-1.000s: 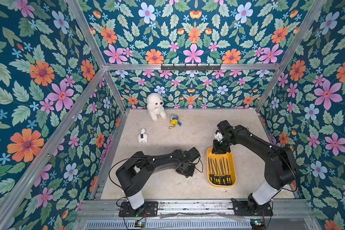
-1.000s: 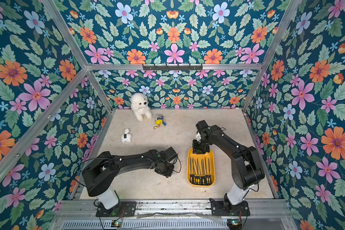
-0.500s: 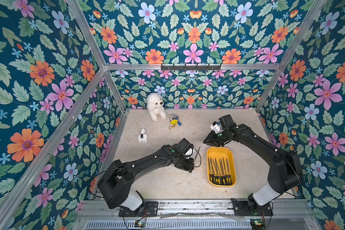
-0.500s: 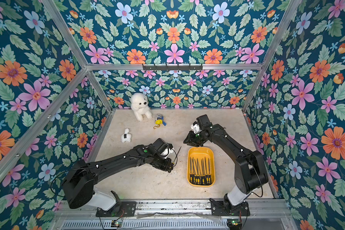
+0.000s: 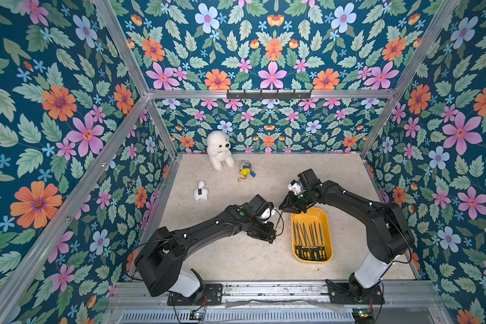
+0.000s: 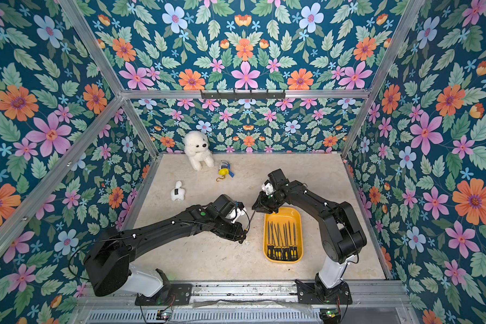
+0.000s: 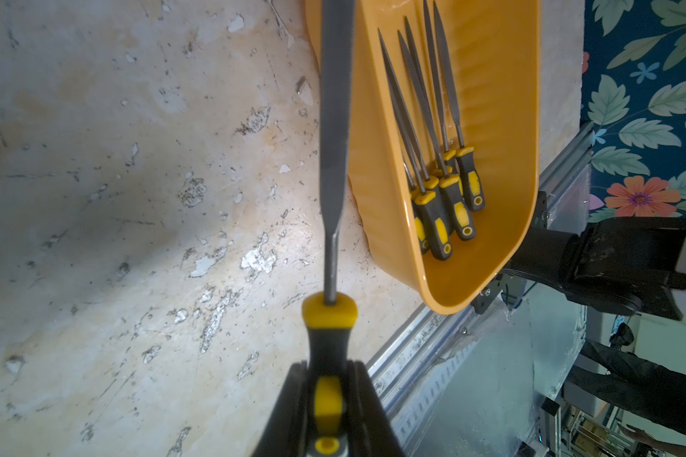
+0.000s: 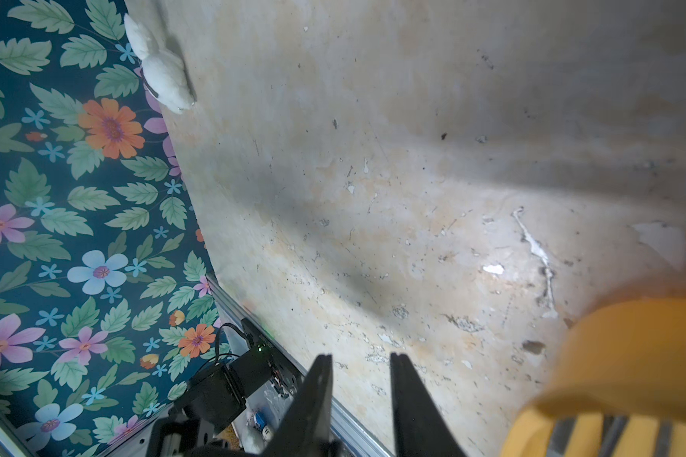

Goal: Put the file tool into the storage box
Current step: Pick up the file tool from the center of the board.

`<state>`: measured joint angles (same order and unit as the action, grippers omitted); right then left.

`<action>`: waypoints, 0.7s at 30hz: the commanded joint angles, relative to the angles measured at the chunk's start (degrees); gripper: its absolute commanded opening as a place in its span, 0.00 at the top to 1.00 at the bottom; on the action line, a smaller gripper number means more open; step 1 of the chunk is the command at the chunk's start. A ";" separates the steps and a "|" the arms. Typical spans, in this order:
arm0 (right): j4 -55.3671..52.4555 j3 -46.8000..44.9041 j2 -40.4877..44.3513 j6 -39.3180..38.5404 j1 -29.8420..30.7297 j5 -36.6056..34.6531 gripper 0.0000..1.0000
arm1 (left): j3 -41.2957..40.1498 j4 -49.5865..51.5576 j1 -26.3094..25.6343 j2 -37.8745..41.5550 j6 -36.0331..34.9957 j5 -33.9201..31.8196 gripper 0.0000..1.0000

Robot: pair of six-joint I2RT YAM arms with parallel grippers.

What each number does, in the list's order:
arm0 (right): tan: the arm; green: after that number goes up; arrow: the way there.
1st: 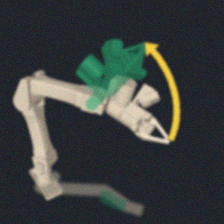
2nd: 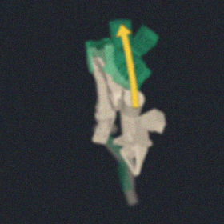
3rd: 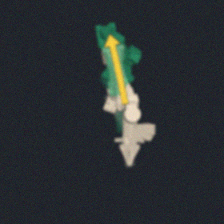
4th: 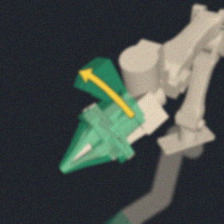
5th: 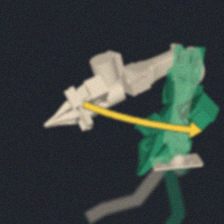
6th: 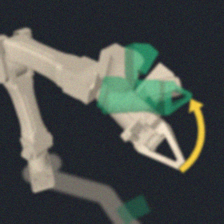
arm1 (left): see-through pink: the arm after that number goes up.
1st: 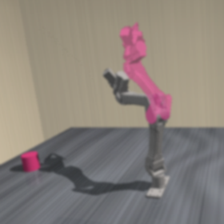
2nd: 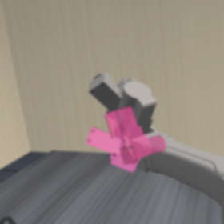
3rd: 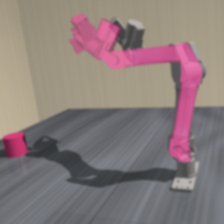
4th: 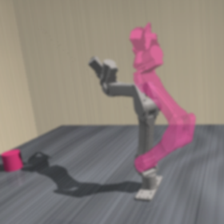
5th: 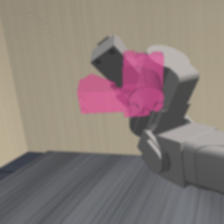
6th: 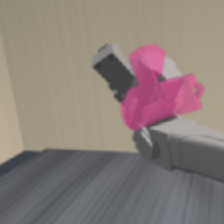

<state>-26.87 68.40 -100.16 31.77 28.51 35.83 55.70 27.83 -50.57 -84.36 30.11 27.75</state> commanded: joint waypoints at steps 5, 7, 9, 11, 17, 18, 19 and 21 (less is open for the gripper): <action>-4.91 2.64 0.39 -2.06 0.13 -2.11 1.00 | 0.53 -1.52 0.19 -0.11 0.58 1.00 0.88; -8.41 3.29 1.23 -4.08 -0.14 -4.27 1.00 | 1.21 -1.86 0.54 -0.31 0.64 1.49 0.70; -13.36 3.66 2.63 -7.35 -2.18 -6.91 1.00 | 2.36 -1.91 0.95 -0.43 0.60 2.73 0.52; -19.30 4.74 4.65 -11.31 -5.88 -9.72 1.00 | 3.61 -1.97 1.24 -0.15 0.91 3.24 0.33; -35.48 10.87 6.01 -21.09 -8.87 -18.51 1.00 | 3.38 -4.13 3.25 0.37 2.04 3.80 0.25; -36.04 10.64 5.94 -21.38 -8.83 -19.13 1.00 | 3.13 -4.56 3.49 0.29 2.19 3.90 0.25; -36.44 10.25 5.92 -21.57 -8.82 -19.54 1.00 | 2.92 -4.80 3.54 0.03 2.24 3.94 0.25; -36.54 9.51 5.69 -21.52 -8.82 -20.97 1.00 | 2.79 -4.77 3.61 -0.50 2.22 3.82 0.25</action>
<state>-57.49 78.22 -94.21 13.39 19.70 18.92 58.65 24.58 -47.00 -84.49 31.79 30.96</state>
